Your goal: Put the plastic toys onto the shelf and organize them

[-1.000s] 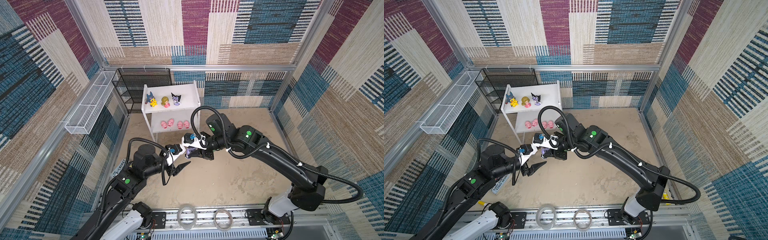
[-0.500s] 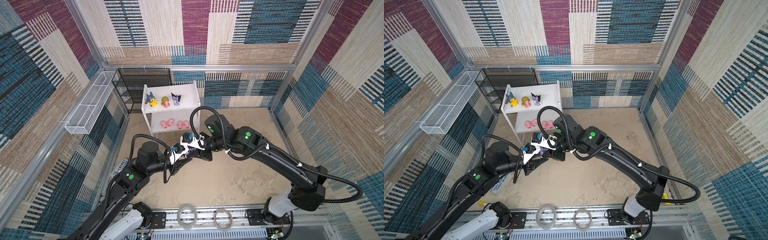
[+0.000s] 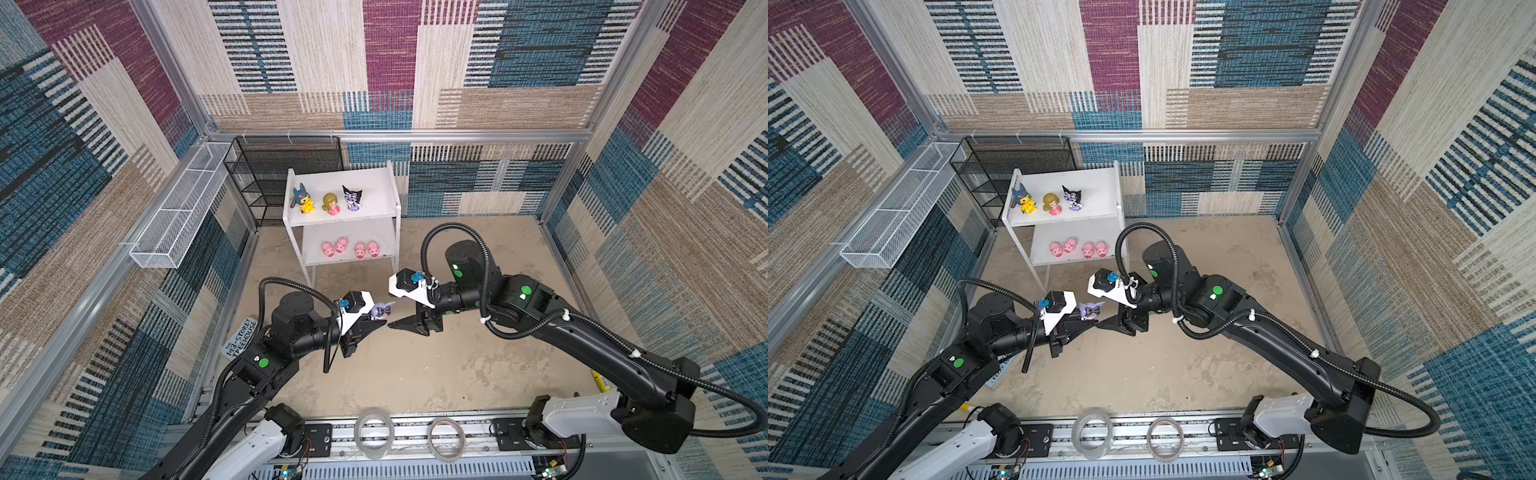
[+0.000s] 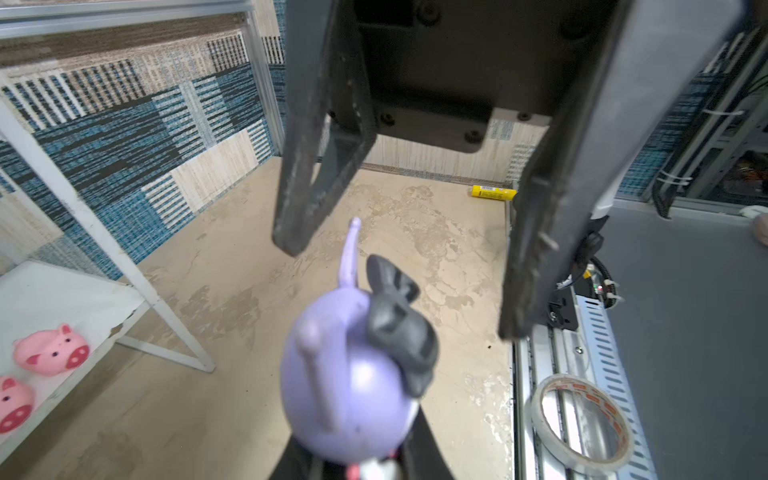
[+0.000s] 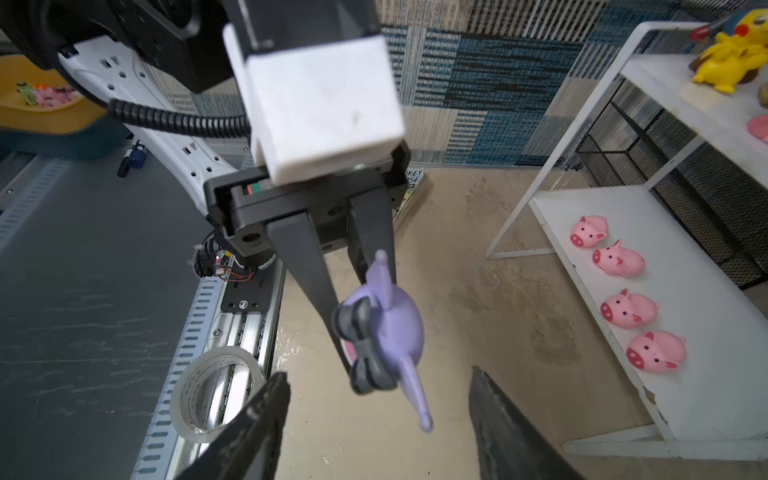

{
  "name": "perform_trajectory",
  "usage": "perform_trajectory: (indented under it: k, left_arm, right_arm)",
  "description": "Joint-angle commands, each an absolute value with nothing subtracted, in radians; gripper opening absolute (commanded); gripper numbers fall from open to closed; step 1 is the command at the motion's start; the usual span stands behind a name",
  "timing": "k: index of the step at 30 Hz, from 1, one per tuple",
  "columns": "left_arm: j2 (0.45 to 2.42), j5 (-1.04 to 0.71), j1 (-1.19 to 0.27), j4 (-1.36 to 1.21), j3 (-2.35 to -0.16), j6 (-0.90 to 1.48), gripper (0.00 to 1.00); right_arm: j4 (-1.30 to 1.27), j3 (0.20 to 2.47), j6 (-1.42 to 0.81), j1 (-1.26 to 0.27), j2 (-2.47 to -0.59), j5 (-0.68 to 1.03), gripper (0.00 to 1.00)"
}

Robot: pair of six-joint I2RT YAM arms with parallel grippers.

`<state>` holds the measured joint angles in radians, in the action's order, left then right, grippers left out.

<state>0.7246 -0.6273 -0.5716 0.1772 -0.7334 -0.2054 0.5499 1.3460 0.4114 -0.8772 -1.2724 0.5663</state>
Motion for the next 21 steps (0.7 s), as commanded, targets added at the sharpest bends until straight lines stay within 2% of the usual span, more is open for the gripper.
perform_trajectory:
  k: [1,5,11,16,21]
  left_arm:
    - [0.700,-0.725,-0.570,0.011,-0.690,-0.111,0.00]
    - [0.687,-0.770,-0.570,-0.077,-0.647,-0.060,0.00]
    - [0.682,-0.770,-0.571,-0.146,-0.622,-0.023,0.00]
    - [0.676,-0.749,-0.570,-0.206,-0.600,0.010,0.00]
    - [0.676,-0.741,-0.571,-0.264,-0.581,0.038,0.00]
  right_arm:
    - [0.303,1.279,0.314,-0.863,-1.235,0.707,0.75]
    - [0.184,1.213,0.246,-0.858,-1.227,0.771,0.79]
    - [0.082,1.168,0.188,-0.858,-1.236,0.799,0.80]
    - [0.020,1.152,0.144,-0.859,-1.256,0.832,0.78]
    - [-0.012,1.140,0.120,-0.859,-1.275,0.857,0.72]
